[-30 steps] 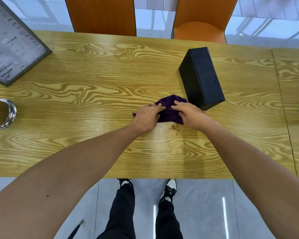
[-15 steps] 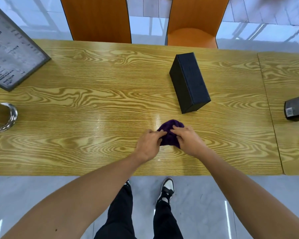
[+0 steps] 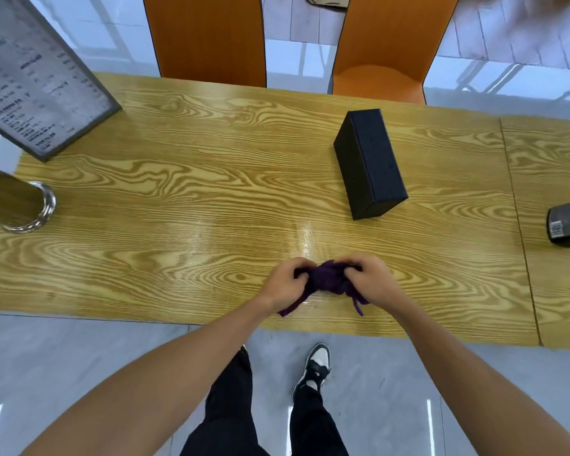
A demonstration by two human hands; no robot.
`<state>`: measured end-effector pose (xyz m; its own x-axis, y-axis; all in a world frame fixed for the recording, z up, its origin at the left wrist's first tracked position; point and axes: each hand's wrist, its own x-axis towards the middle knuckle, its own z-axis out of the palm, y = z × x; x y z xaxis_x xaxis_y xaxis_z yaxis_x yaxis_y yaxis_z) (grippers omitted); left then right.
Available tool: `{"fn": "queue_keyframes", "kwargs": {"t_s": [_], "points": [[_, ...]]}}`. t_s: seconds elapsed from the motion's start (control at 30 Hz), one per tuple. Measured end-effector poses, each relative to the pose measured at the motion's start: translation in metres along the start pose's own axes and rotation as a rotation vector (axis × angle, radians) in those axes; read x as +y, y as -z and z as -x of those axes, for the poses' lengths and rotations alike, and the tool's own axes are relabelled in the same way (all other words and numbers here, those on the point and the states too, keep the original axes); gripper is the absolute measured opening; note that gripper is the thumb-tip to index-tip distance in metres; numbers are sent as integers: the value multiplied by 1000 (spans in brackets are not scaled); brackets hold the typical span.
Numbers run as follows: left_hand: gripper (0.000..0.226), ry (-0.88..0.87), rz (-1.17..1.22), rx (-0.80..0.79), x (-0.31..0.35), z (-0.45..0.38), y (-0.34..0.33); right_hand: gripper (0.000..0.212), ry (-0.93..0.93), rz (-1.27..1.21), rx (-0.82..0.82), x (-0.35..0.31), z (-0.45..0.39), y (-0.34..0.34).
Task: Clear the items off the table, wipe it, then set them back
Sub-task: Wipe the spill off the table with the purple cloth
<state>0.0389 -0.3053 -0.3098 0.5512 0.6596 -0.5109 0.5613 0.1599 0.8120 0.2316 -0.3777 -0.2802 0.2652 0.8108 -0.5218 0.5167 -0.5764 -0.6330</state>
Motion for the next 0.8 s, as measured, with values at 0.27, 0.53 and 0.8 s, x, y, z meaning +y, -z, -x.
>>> {"fn": "queue_keyframes", "kwargs": {"t_s": [0.27, 0.53, 0.8], "points": [[39, -12, -88, 174, 26, -39, 38, 29, 8, 122, 175, -26, -50, 21], [42, -114, -468, 114, 7, -23, 2, 40, 90, 466, 119, 23, -17, -13], [41, -65, -489, 111, -5, 19, -34, 47, 8, 329, 129, 39, 36, -47]]}}
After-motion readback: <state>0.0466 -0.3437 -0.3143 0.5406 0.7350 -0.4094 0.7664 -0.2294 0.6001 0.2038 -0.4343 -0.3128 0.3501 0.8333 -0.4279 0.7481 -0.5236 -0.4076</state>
